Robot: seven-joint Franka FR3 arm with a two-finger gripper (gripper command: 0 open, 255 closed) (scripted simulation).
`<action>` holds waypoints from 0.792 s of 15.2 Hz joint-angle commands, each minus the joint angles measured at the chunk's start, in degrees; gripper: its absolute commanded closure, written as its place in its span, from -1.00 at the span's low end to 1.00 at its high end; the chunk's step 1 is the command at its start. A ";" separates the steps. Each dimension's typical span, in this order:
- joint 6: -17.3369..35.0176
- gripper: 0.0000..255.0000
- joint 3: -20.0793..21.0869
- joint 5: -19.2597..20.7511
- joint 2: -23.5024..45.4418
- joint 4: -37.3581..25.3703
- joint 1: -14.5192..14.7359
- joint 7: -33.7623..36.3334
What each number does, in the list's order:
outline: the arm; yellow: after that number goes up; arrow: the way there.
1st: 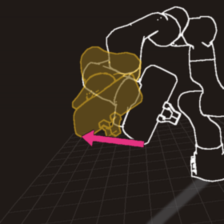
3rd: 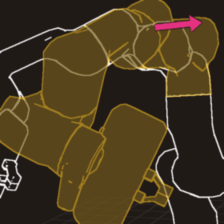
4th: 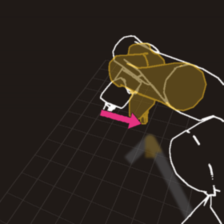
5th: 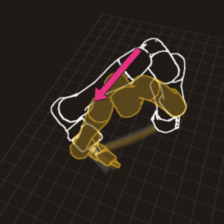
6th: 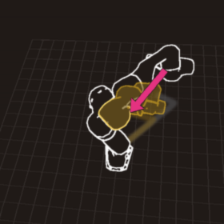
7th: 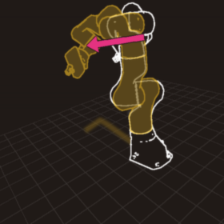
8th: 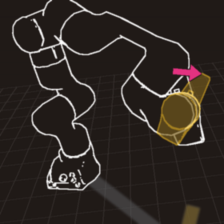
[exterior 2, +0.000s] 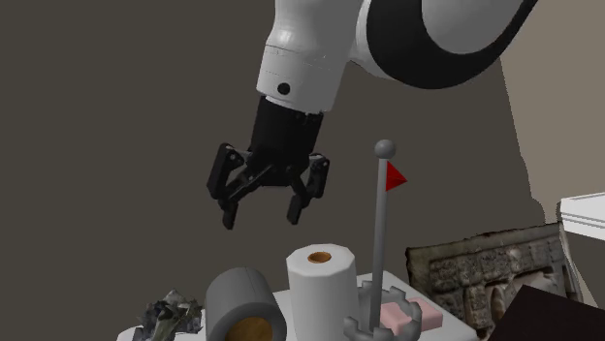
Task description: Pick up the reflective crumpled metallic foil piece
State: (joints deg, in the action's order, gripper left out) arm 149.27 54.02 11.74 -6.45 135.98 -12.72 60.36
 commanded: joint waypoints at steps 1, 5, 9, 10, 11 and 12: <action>-0.51 -1.00 4.82 15.35 8.22 -3.98 -3.75 12.36; -6.46 -1.00 -0.75 37.01 23.03 -13.19 5.67 29.15; -10.91 -1.00 -7.45 46.65 33.11 -22.46 16.17 36.23; -11.94 -1.00 -8.69 48.41 35.46 -24.88 18.35 37.37; -12.06 -1.00 -8.95 48.61 35.78 -25.25 18.74 37.50; -11.77 -1.00 -9.40 49.29 36.28 -25.25 19.08 38.06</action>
State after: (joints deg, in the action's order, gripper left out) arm 137.92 45.37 59.95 28.55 111.88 5.21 97.66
